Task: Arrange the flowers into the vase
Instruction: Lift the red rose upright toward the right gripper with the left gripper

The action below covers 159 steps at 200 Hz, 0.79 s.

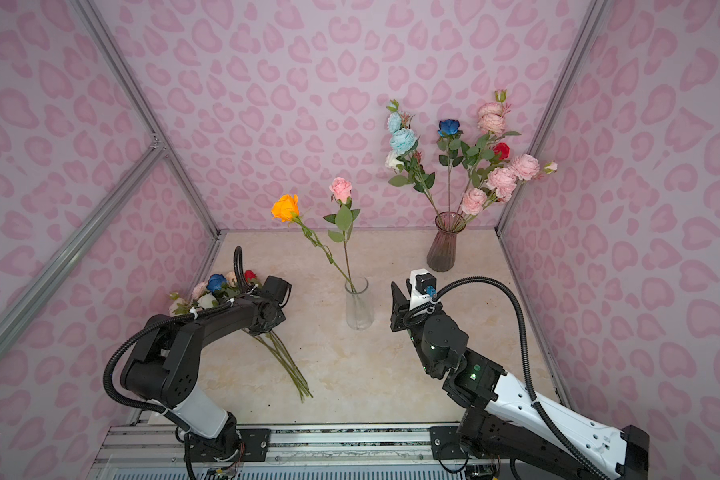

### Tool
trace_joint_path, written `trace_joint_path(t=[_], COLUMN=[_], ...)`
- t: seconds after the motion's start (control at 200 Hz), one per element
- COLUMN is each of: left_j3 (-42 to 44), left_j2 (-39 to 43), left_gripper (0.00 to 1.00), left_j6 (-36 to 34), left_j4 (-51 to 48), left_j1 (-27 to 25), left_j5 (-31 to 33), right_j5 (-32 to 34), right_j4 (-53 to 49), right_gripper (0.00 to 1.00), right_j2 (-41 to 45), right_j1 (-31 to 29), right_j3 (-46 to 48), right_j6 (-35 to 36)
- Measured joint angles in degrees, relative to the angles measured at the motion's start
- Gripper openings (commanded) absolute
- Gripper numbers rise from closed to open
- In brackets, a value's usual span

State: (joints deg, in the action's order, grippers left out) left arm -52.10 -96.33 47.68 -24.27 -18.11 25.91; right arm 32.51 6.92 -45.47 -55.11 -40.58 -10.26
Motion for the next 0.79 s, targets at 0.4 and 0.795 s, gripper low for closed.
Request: trace_joint_path(t=[0.4, 0.795], left_j3=[-1.29, -2.08], left_j2=[0.72, 14.34], left_gripper=[0.03, 0.03], left_j6=[-3.96, -5.27], left_j4=[0.37, -0.90], left_j1=[-3.93, -9.51], left_j5=[-2.03, -0.81], right_j5=[0.00, -0.11], right_j4=[-0.02, -1.20], right_gripper=[0.37, 0.38], right_j2=[-1.38, -0.26], right_j1=[0.26, 0.26], right_j3=[0.07, -0.57], right_j6=[-0.04, -0.85])
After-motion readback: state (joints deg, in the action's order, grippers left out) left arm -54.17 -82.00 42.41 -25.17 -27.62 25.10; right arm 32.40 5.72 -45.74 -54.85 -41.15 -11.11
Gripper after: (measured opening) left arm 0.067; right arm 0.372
